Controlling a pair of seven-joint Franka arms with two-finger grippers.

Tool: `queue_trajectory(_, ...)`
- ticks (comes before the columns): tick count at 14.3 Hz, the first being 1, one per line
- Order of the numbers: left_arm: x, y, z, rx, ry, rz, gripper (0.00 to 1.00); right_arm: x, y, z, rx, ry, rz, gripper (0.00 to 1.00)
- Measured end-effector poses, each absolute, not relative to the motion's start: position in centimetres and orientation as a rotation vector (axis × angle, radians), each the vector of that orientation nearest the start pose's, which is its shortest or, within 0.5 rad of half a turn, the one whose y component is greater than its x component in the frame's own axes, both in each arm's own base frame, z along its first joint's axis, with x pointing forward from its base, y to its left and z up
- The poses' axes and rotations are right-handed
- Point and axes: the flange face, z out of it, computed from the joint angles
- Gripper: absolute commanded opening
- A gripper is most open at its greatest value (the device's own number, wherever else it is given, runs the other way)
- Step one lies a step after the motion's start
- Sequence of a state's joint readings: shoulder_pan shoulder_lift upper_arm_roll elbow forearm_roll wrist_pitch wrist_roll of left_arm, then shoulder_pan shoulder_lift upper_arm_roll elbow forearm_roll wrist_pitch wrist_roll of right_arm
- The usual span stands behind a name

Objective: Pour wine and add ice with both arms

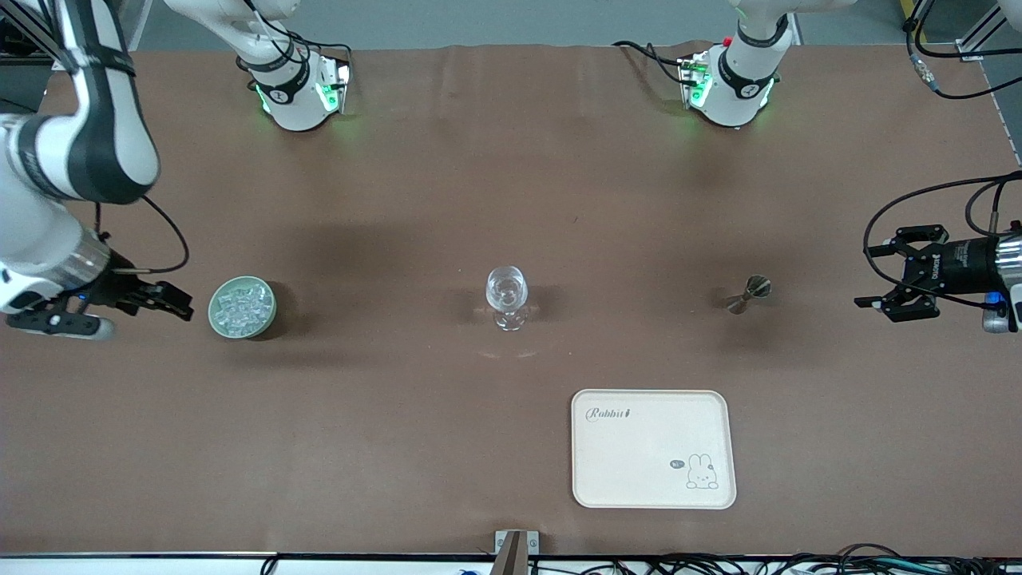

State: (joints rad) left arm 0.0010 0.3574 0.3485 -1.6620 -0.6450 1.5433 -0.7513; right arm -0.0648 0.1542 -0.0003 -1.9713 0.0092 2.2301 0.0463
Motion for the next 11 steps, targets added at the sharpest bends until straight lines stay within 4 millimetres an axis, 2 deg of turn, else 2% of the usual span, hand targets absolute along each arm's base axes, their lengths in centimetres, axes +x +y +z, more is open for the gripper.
queue_trajectory(3,59.1,14.0,35.4,-2.700,-2.191,1.113,1.00,58.8,-4.0,34.8,-3.127,0.190,-0.147,1.00)
queue_trajectory(6,58.7,14.5,32.3,-2.625,-2.371,1.164,1.00,57.6,-4.0,29.3,-3.129,0.192,-0.129,1.00)
queue_trajectory(8,57.9,14.8,30.0,-2.606,-2.411,1.171,1.00,56.9,-4.3,26.1,-3.129,0.202,-0.153,1.00)
queue_trajectory(9,57.3,15.3,28.7,-2.626,-2.418,1.176,1.00,56.6,-4.4,24.7,-3.129,0.206,-0.151,1.00)
queue_trajectory(11,55.2,17.2,25.9,-2.675,-2.419,1.180,1.00,56.4,-4.4,23.6,-3.130,0.206,-0.136,1.00)
